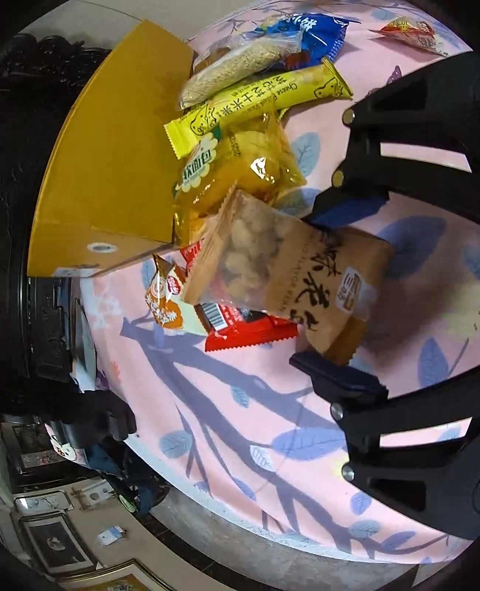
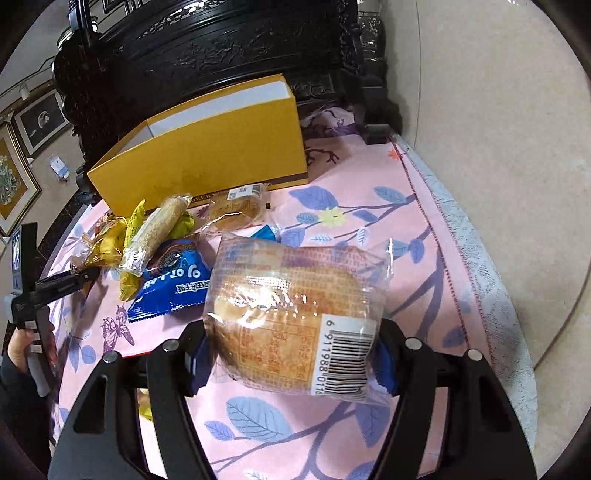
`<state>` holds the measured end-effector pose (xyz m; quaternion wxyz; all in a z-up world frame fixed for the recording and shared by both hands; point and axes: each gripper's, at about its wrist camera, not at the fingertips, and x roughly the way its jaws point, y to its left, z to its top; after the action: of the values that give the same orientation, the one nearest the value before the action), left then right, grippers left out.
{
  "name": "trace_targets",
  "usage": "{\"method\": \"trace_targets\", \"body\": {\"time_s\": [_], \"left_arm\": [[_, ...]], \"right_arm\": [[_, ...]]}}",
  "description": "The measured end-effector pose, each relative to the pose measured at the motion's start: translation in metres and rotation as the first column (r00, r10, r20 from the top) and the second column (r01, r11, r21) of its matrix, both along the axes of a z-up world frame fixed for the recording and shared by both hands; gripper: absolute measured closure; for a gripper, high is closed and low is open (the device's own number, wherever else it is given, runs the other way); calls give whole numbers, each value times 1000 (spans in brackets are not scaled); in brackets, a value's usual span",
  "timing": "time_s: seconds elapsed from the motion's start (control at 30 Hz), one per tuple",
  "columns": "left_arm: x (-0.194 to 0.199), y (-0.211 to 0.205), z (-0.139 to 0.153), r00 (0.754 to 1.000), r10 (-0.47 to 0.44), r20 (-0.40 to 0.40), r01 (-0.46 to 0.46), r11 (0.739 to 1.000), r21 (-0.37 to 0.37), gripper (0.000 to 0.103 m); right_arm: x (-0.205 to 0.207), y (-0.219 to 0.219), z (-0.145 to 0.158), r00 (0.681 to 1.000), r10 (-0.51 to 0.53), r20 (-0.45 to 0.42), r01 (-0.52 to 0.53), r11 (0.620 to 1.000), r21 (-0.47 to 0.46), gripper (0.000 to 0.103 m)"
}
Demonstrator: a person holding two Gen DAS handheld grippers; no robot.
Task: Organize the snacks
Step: 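Grasp the wrapped bread roll with the right tool while the left tool grasps another peanut pack, then lower the bread roll and peanut pack into the yellow box and open both tools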
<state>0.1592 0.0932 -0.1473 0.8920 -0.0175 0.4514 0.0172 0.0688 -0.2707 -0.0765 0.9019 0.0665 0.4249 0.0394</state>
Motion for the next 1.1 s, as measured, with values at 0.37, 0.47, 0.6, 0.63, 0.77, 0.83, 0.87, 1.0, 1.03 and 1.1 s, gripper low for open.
{"method": "trace_targets", "body": {"time_s": [0.37,0.47,0.6,0.63,0.77,0.83,0.87,1.0,1.03,1.1], "left_arm": [[-58,-6,33,999,23,27,-19,986,-164,67],[-71,-17,44,999,2,52,8,983,-183,67],[-78,-32,62,997,-34,72,48,981,-188,67],[-77,-39,68,996,-46,72,59,982,-181,67],[-61,-64,91,993,-87,75,97,984,-151,67],[-46,-80,107,990,-109,93,120,984,-129,67],[-37,-86,115,987,-122,103,134,983,-125,67],[4,-107,147,981,-127,146,139,987,-76,67],[15,-110,153,981,-121,151,133,989,-70,67],[32,-112,163,981,-113,160,124,991,-57,67]], "right_arm": [[-7,33,2,997,76,12,-75,997,-4,33],[-8,43,5,995,95,17,-95,995,-7,33],[-4,58,15,991,132,37,-131,991,-18,33],[-1,62,18,989,141,41,-140,990,-20,33],[23,75,31,984,170,50,-170,985,-10,33],[45,82,44,981,182,63,-181,983,-13,33],[54,84,50,980,185,69,-184,983,-15,33],[90,91,78,978,181,102,-179,984,-25,33],[98,92,84,978,180,109,-178,984,-26,34],[113,93,95,977,177,121,-174,984,-31,33]]}}
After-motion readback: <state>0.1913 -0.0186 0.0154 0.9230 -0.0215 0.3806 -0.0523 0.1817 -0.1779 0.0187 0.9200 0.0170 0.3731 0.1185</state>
